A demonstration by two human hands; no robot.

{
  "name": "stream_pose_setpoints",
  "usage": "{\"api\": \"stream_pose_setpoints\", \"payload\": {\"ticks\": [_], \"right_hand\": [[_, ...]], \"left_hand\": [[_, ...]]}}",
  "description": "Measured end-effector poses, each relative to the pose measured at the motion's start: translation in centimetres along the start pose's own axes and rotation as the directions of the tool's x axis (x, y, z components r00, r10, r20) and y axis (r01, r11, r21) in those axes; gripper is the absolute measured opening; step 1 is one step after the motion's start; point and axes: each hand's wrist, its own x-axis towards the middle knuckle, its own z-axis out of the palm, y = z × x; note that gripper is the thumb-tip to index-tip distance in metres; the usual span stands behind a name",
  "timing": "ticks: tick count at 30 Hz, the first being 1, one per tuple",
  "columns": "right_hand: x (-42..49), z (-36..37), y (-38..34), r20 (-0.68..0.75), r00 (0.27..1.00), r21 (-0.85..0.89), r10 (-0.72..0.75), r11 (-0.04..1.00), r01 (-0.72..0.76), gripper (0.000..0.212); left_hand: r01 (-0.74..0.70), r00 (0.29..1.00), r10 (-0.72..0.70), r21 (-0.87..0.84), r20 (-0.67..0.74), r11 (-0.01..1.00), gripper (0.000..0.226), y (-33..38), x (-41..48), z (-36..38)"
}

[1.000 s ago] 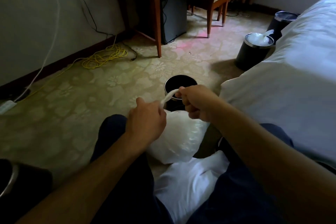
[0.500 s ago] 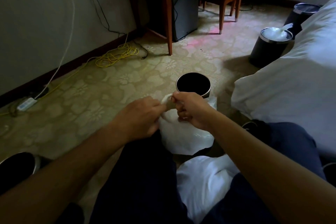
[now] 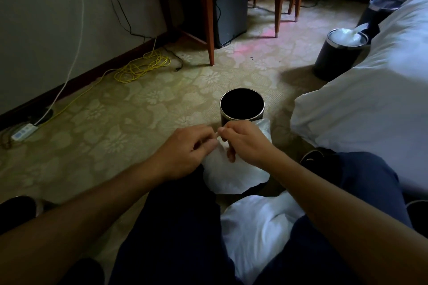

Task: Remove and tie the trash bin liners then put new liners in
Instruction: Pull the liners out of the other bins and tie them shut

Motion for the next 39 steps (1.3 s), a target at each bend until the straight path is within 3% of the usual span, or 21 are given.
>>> {"api": "stream_pose_setpoints", "payload": {"ticks": [2, 4, 6, 9, 11, 16, 18, 20, 24, 27, 32, 35, 39], "right_hand": [[-0.4, 0.0, 0.4, -0.038, 0.999, -0.034, -0.027, 0.999, 0.025, 0.031], [-0.6, 0.0, 0.9, -0.054, 0.998, -0.028, -0.040, 0.999, 0.039, 0.031], [-0.7, 0.2, 1.3, -0.044, 0.998, -0.014, -0.045, 0.999, 0.045, 0.030], [-1.0, 0.4, 1.6, -0.059, 0.996, 0.015, -0.065, 0.998, 0.066, 0.030], [-1.1, 0.4, 1.8, -0.067, 0.993, 0.012, -0.094, 0.995, 0.095, 0.028], [-1.4, 0.1, 2.7, -0.127, 0.978, -0.113, -0.163, 0.982, 0.149, 0.036], [-1.6, 0.0, 2.7, -0.135, 0.977, -0.179, -0.165, 0.974, 0.140, 0.031], [-1.8, -0.2, 2.5, -0.141, 0.973, -0.267, -0.180, 0.954, 0.138, 0.025], [-1.7, -0.9, 2.1, -0.182, 0.959, -0.362, -0.215, 0.922, 0.138, 0.016], [-1.7, -1.4, 2.1, -0.198, 0.969, -0.295, -0.148, 0.952, 0.085, 0.014], [-1.9, -2.1, 1.6, -0.201, 0.979, -0.261, -0.039, 0.965, -0.015, 0.016], [-2.3, -2.1, 1.5, -0.146, 0.989, -0.046, 0.039, 0.998, -0.046, 0.011], [-2.7, -2.4, 1.6, -0.028, 0.975, 0.226, 0.222, 0.951, -0.210, 0.017]], "left_hand": [[0.200, 0.979, -0.199, -0.314, 0.038, 0.928, 0.023, 0.4, -0.1, 0.9], [0.350, 0.924, -0.371, -0.605, 0.096, 0.715, 0.026, 0.7, -0.2, 1.8], [0.423, 0.858, -0.483, -0.776, 0.176, 0.469, 0.031, 0.9, -0.3, 2.4], [0.430, 0.808, -0.512, -0.887, 0.292, 0.171, 0.032, 1.2, -0.6, 3.0], [0.414, 0.795, -0.500, -0.910, 0.344, 0.033, 0.028, 1.5, -0.7, 3.3], [0.366, 0.795, -0.461, -0.918, 0.394, -0.153, 0.026, 2.2, -0.9, 3.9], [0.368, 0.802, -0.456, -0.921, 0.386, -0.131, 0.028, 2.4, -0.8, 3.8], [0.392, 0.793, -0.497, -0.920, 0.354, -0.029, 0.028, 2.4, -0.4, 3.7], [0.401, 0.827, -0.547, -0.819, 0.131, 0.410, 0.033, 2.3, 0.2, 3.5], [0.382, 0.863, -0.504, -0.700, 0.038, 0.603, 0.029, 2.5, 0.4, 3.2], [0.366, 0.887, -0.462, -0.597, -0.009, 0.714, 0.013, 2.4, 0.5, 3.4], [0.334, 0.897, -0.442, -0.636, -0.012, 0.696, 0.007, 2.1, 0.8, 3.4], [0.321, 0.903, -0.420, -0.511, -0.088, 0.797, 0.013, 1.4, 1.0, 3.6]]}}
